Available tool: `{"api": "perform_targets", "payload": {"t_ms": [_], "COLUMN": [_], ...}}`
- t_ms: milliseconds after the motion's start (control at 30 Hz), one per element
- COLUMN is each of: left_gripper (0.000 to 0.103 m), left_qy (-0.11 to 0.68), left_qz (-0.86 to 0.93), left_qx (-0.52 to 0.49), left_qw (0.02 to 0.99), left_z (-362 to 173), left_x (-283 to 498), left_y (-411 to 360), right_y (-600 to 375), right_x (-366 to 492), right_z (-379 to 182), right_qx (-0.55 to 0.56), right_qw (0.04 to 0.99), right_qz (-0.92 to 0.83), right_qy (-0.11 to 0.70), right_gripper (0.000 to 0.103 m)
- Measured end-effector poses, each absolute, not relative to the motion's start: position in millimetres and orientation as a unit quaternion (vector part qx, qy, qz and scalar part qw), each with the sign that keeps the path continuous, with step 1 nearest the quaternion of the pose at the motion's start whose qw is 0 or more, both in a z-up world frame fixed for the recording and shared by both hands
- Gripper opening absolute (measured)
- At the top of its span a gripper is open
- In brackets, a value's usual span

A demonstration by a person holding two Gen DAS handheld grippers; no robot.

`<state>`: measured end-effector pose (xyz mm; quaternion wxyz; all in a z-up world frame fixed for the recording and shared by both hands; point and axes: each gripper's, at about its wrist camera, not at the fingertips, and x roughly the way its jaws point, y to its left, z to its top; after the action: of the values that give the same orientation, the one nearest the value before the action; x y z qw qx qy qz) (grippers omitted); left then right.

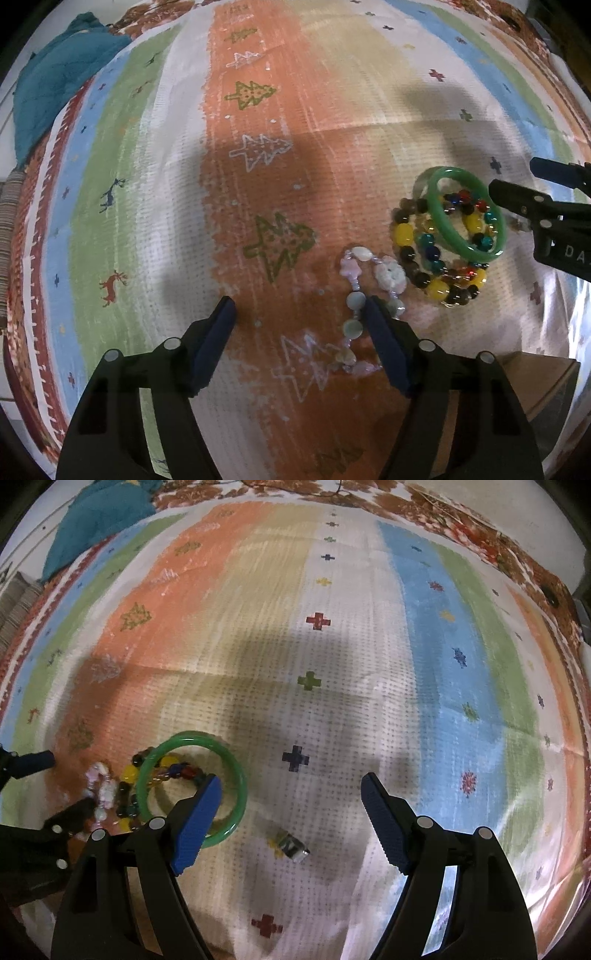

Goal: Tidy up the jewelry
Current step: 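Grasp the white-pink bead bracelet with the left tool while the right tool grasps the green jade bangle, then lift both held bracelets and carry them over the silver tin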

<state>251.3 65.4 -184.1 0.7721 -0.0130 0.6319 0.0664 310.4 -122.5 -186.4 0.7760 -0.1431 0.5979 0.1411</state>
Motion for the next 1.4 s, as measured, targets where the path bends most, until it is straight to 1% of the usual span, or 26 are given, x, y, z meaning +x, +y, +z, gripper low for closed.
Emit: {"api": "perform_targets", "payload": {"t_ms": [100,200,233,267,300,367,400,433,467,500,533,567,633,767,1167,1400], "left_gripper": [0.07,0.067,0.064,0.06,0.057,0.047,0.045,0.04,0.032,0.028,0.02,0.015,0.01,0.01,0.01,0.01], "left_qy": [0.633,0.632,0.632,0.631,0.63,0.63,0.63,0.629,0.629,0.629,0.629,0.629,0.629,0.627,0.591,0.574], "left_qz": [0.064,0.063,0.062,0.06,0.06,0.06,0.059,0.059,0.06,0.061,0.062,0.065,0.071,0.068,0.061,0.054], "left_qx": [-0.014,-0.011,-0.012,-0.014,-0.016,-0.018,-0.018,-0.018,-0.017,-0.018,-0.018,-0.017,-0.016,-0.023,-0.045,-0.051], "left_qw": [0.771,0.772,0.773,0.773,0.774,0.774,0.775,0.775,0.775,0.775,0.775,0.774,0.774,0.776,0.803,0.816], "left_z": [-187.6,-188.9,-189.6,-189.2,-188.7,-188.0,-188.0,-188.2,-187.7,-187.9,-188.4,-188.5,-188.5,-186.0,-143.3,-128.4], "left_x": [253.3,254.4,253.6,254.0,254.4,255.7,256.2,256.6,256.9,257.6,259.2,259.7,260.1,259.8,243.7,244.7], "left_y": [68.4,67.7,65.6,65.5,65.6,63.0,62.1,61.4,60.4,60.8,61.7,61.9,62.5,64.7,68.1,61.4], "right_y": [-117.6,-115.5,-115.4,-115.4,-115.5,-113.7,-112.5,-110.8,-109.8,-109.3,-108.8,-109.4,-112.2,-117.2,-121.2,-127.9], "right_x": [310.8,311.5,311.6,312.0,312.1,313.2,312.5,311.3,310.3,309.4,308.9,308.7,309.0,309.9,300.3,295.9], "right_z": [-191.8,-194.7,-195.0,-195.2,-196.0,-199.4,-199.7,-200.4,-200.8,-200.6,-200.4,-200.5,-200.8,-198.9,-172.3,-161.1], "right_qx": [-0.155,-0.161,-0.164,-0.168,-0.168,-0.172,-0.176,-0.179,-0.179,-0.181,-0.185,-0.184,-0.178,-0.164,-0.147,-0.14], "right_qw": [0.774,0.773,0.774,0.777,0.777,0.773,0.773,0.772,0.771,0.771,0.771,0.77,0.77,0.772,0.788,0.795], "right_qz": [0.142,0.142,0.142,0.142,0.142,0.146,0.148,0.152,0.156,0.156,0.155,0.154,0.158,0.162,0.169,0.169], "right_qy": [0.598,0.597,0.595,0.59,0.59,0.593,0.591,0.59,0.59,0.59,0.589,0.591,0.592,0.592,0.573,0.566], "right_gripper": [0.078,0.077,0.07,0.064,0.064,0.061,0.059,0.055,0.045,0.039,0.024,0.011,0.01,0.008,0.008,0.007]}}
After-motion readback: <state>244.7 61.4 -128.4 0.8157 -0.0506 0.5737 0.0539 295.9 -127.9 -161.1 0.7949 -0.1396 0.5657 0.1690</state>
